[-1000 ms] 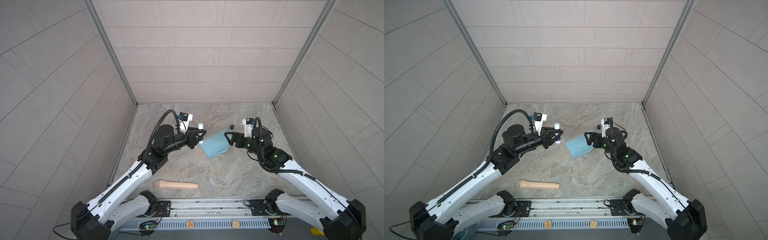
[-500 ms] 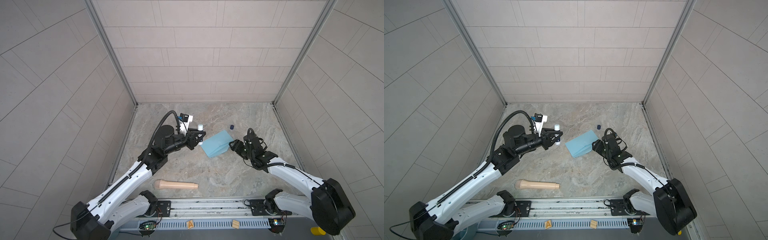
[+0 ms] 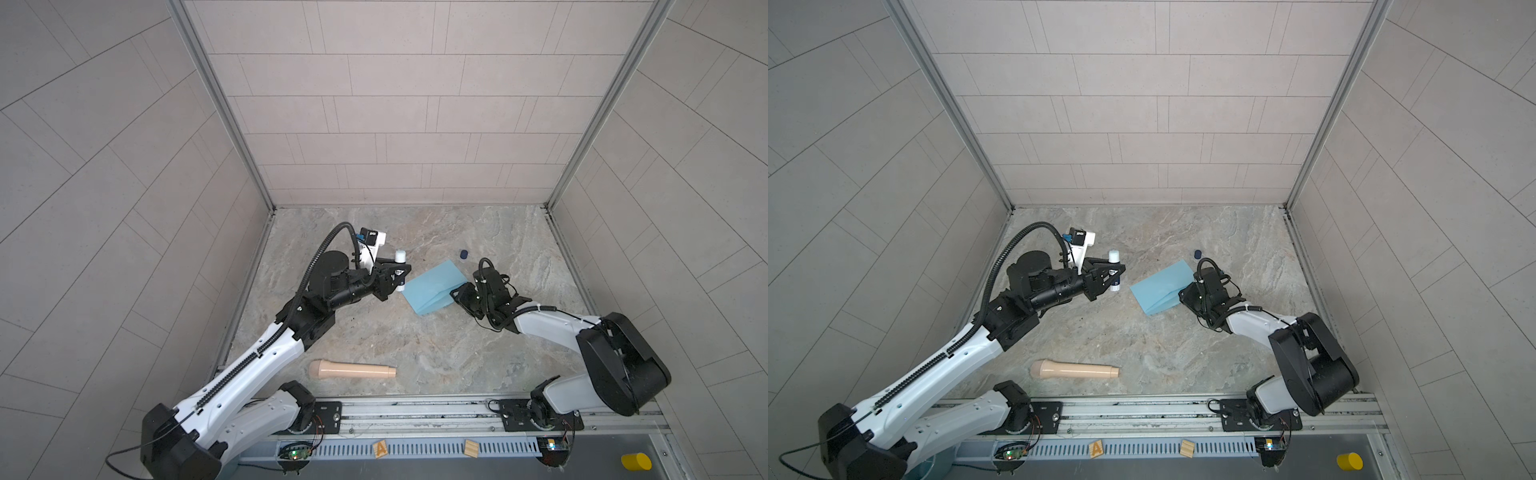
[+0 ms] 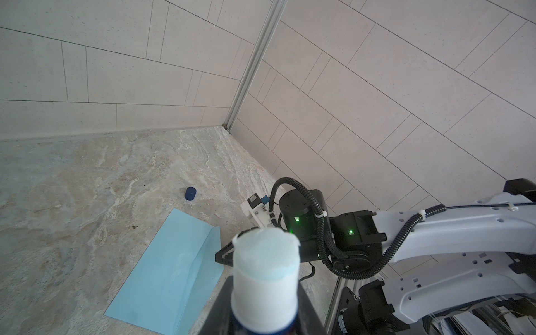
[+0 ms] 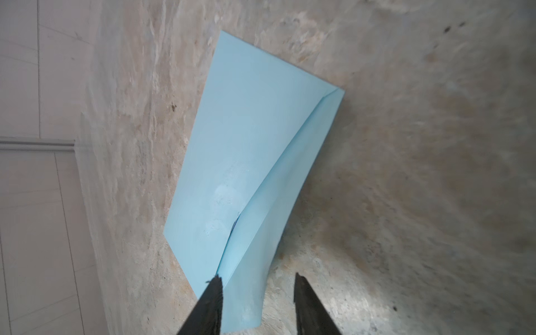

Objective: Place the letter into the envelope and seal it

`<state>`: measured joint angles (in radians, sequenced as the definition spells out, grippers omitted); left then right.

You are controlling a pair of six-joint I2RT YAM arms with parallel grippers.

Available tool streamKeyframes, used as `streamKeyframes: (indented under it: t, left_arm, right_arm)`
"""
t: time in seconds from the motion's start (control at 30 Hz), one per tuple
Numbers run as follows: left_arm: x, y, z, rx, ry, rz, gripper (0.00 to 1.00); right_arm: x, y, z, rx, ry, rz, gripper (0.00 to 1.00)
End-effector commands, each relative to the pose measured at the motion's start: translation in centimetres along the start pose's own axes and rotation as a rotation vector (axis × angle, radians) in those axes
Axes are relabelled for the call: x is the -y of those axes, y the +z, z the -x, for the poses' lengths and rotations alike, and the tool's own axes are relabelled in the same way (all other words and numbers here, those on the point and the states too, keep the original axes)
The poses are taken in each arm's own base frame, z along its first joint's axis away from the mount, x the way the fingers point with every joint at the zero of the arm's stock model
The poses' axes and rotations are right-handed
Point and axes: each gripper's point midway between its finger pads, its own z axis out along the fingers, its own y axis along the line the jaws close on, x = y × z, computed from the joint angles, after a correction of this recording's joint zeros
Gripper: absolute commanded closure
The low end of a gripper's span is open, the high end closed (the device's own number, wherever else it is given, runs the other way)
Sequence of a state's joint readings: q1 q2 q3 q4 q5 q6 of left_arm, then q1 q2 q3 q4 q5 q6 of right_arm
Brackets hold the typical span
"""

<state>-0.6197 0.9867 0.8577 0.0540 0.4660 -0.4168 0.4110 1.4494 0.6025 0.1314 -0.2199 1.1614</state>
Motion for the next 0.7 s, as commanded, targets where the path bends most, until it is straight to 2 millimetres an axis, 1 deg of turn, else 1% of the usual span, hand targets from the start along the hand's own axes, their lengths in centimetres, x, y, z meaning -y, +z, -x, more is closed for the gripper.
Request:
streamKeyframes:
  t: [0.0,0.1,0.23,0.33,0.47,0.67]
  left_arm:
    - [0.4,-0.5,0.8,0.038,0.033,-0.009,1.0]
    - [0.3,-0.4,0.8,0.036,0.034,-0.009,1.0]
    - [0.3,-0.5,0.6,0.033,0.034,-0.005,1.0]
    - [0.2,-0.4,0.5,0.03,0.033,-0.002,1.0]
    - [0.0,-0.4,0.5,0.028,0.034,0.01,1.0]
    - [-0.4,-0.4,0.3,0.021,0.034,0.027,1.0]
  right_arm:
    - [-1.8,0.6,0.7,-0.018,0.019,0.054,0.66]
    - [-1.5,1.5,0.6,-0.043,0.034,0.052,0.75]
    - [-1.5,2.1,0.7,-0.059,0.024,0.054,0.84]
    - [-1.6,2.1,0.8,-0.065,-0.013,0.043,0.9]
    - [-2.1,1.8,0.7,-0.091,-0.112,0.024,0.99]
    - [-3.8,1.1,0.1,-0.193,-0.318,0.031,1.0]
